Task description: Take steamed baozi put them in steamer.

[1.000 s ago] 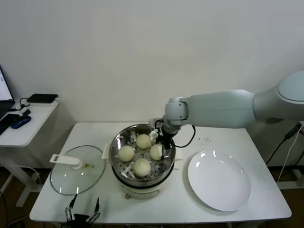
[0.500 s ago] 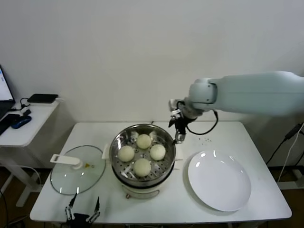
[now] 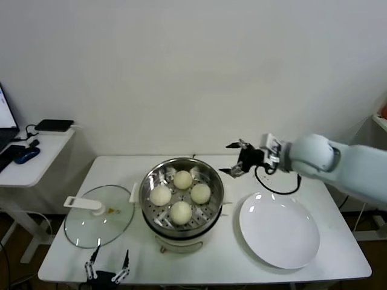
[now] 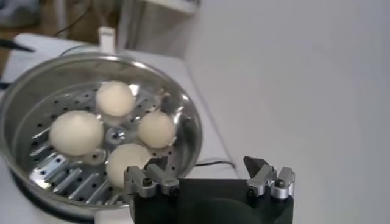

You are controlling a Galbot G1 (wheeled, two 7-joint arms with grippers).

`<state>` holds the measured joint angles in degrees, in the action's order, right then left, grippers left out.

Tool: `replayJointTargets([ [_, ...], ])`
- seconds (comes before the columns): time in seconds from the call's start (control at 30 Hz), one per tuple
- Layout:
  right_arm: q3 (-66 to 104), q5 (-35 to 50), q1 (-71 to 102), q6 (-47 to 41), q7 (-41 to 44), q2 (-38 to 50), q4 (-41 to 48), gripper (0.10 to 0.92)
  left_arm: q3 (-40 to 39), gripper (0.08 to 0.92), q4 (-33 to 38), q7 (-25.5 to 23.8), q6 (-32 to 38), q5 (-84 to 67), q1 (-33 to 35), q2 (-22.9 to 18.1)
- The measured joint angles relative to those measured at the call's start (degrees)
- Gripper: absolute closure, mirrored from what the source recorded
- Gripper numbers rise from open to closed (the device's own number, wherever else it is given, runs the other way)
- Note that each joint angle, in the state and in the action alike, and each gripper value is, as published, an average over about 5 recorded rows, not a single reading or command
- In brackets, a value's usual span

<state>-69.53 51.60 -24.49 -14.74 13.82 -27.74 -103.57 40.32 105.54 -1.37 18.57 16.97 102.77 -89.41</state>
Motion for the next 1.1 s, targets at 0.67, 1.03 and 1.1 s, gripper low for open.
replayJointTargets([
  [0.67, 74.9, -18.6, 76.1, 19.2, -11.5, -14.6, -10.5, 0.203, -0.9, 0.177, -0.4, 0.3, 0.3, 0.6, -0.4, -0.4],
  [1.03, 95.0, -27.2, 109.8, 31.4, -11.7, -34.1, -9.9, 0.203, -1.1, 0.177, -0.5, 0.5, 0.5, 0.6, -0.5, -0.5],
  [1.1, 96.6, -28.4, 113.2, 32.9, -11.7, -36.7, -9.8, 0.203, -1.1, 0.177, -0.5, 0.5, 0.5, 0.6, -0.5, -0.5],
])
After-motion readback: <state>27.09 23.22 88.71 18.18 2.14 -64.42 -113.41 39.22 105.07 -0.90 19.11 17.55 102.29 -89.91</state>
